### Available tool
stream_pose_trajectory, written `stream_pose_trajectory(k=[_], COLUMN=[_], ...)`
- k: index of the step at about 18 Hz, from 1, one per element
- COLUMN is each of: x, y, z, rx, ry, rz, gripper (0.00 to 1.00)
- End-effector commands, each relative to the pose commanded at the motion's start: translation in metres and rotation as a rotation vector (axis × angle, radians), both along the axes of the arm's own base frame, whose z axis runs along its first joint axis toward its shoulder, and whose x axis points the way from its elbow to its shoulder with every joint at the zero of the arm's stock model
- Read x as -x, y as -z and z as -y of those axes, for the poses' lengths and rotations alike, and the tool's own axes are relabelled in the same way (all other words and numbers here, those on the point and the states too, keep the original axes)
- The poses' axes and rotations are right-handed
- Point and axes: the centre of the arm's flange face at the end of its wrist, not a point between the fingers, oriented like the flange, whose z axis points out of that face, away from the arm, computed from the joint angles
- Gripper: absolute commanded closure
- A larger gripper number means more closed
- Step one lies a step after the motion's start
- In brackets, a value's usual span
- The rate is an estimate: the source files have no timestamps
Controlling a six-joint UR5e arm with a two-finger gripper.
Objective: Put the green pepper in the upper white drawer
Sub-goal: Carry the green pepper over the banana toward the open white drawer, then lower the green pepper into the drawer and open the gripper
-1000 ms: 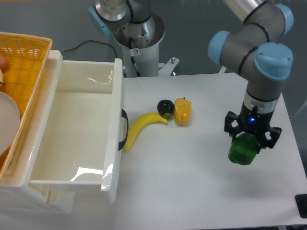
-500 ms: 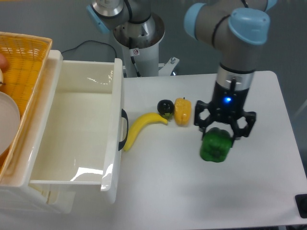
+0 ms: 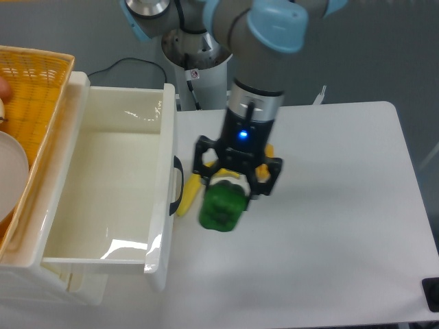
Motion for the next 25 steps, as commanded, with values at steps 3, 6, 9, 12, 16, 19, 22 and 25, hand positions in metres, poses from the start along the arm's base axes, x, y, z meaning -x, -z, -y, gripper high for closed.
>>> stream_pose_trajectory(k=[3, 6, 9, 12, 16, 19, 22, 25], x=[-0.019, -0.03, -0.048, -0.067, -0.09, -0.103, -0.106, -0.118], y=[0.004, 0.008, 0.012, 0.012, 0.019, 0.026, 0.035, 0.041], z=[-0.009, -0.014, -0.023, -0.017, -0.016, -0.022, -0.021, -0.026], rx=[0.01, 0.019, 0.027, 0.029, 0.041, 0.055, 0.07, 0.095], ry=[0.029, 0.045, 0.076, 0.093, 0.124, 0.15, 0.157, 0.176], rz=[0.005, 0.012, 0.017, 0.018, 0.026, 0.037, 0.051, 0.048], gripper=[0.63, 0.64, 0.64, 0.64, 0.64, 0.64, 0.63, 0.63])
